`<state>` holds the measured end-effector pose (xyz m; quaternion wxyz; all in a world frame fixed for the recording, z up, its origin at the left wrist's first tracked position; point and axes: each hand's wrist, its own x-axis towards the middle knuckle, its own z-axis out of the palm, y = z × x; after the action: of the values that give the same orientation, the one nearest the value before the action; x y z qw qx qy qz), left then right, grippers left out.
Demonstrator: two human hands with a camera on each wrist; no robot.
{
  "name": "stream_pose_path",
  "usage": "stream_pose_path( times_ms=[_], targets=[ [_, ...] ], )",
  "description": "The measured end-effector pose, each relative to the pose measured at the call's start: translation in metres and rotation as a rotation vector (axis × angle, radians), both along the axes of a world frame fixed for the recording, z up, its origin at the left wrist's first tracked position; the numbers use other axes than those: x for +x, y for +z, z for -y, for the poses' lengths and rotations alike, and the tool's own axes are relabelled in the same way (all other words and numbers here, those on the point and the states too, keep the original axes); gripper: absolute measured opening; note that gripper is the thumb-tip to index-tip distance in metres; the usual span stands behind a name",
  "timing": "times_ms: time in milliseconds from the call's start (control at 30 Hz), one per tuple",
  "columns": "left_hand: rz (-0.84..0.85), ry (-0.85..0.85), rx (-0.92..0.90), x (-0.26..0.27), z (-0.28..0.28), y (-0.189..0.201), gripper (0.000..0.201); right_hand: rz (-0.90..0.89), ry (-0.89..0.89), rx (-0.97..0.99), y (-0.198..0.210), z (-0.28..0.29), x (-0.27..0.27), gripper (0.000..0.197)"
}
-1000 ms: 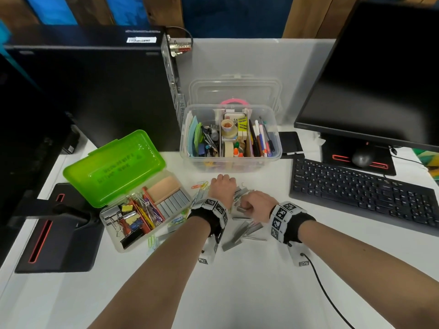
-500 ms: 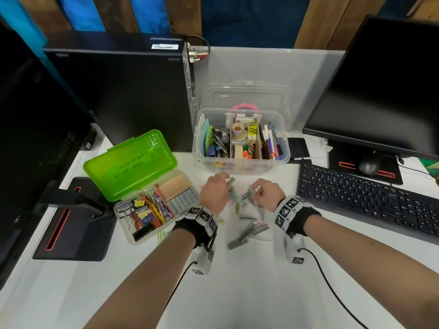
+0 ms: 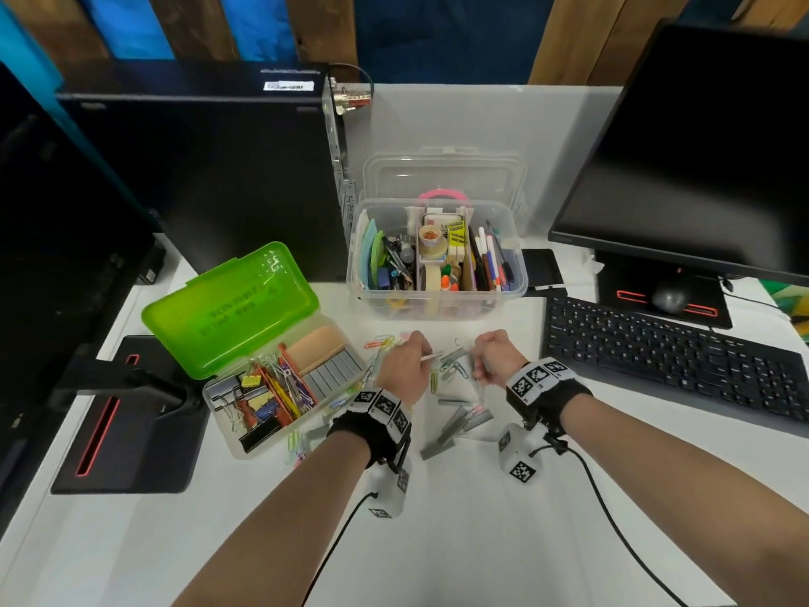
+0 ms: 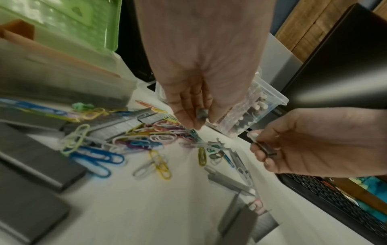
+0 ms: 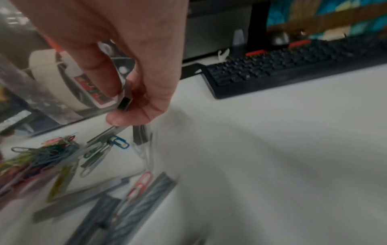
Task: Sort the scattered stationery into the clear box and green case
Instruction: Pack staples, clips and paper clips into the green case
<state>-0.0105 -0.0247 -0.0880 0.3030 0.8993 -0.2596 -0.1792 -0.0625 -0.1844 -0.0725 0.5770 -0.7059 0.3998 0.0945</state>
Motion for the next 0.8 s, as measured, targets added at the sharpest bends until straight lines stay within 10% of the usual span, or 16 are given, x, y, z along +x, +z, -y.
stream_pose_path(
  times_ms=[300,800],
  targets=[
    [-0.236,0.022,-0.062,0.008,-0.01,-0.003,0.04,-0.138,0.846,-0.865,-0.008,0.007,0.021,0.015],
    [-0.466,0.289,-0.289,0.008,0.004,-0.001,0.037,-0.247,0.697,-0.676,-0.004,0.007,0.004,0.023]
  ],
)
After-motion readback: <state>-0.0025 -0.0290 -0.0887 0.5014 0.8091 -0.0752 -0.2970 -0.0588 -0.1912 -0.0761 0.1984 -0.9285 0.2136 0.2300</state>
